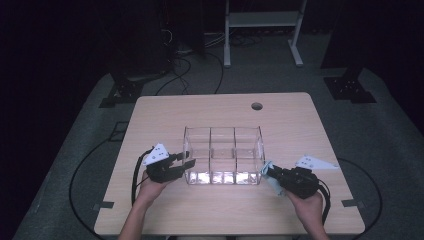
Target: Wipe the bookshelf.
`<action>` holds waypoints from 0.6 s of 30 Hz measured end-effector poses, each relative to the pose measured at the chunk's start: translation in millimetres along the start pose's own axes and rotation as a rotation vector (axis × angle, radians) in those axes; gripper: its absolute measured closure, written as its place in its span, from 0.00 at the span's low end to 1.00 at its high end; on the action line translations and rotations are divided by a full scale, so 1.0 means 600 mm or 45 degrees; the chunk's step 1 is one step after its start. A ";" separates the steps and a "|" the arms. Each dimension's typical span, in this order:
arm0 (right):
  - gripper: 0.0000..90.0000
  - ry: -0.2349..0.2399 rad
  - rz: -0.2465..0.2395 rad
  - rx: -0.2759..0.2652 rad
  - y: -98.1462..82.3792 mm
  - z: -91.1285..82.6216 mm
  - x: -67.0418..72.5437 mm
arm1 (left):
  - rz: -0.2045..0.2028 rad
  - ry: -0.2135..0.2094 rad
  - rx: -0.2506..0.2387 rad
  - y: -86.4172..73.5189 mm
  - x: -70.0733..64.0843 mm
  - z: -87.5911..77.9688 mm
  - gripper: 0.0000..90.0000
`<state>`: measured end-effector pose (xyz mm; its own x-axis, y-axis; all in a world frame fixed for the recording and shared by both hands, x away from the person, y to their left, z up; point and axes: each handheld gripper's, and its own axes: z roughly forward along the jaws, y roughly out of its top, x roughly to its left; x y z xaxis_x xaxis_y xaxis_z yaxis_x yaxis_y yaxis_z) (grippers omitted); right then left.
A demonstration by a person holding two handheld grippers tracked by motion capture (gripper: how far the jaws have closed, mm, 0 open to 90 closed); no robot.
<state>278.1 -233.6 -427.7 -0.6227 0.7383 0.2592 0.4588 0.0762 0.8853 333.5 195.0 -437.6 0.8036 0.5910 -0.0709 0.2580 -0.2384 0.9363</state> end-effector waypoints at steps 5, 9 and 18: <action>0.89 -0.005 -0.032 -0.011 0.007 0.000 0.004 | -0.001 0.008 -0.001 -0.002 -0.004 -0.003 0.62; 0.89 0.002 0.004 0.075 -0.020 0.016 -0.003 | 0.010 0.016 0.000 -0.003 -0.006 -0.007 0.62; 0.89 0.000 -0.023 0.038 -0.014 0.010 0.007 | 0.017 0.036 -0.002 -0.005 -0.009 -0.009 0.62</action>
<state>275.5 -227.2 -436.7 -0.6309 0.7368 0.2432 0.4660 0.1092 0.8780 325.2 196.7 -438.1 0.7914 0.6094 -0.0490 0.2467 -0.2449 0.9376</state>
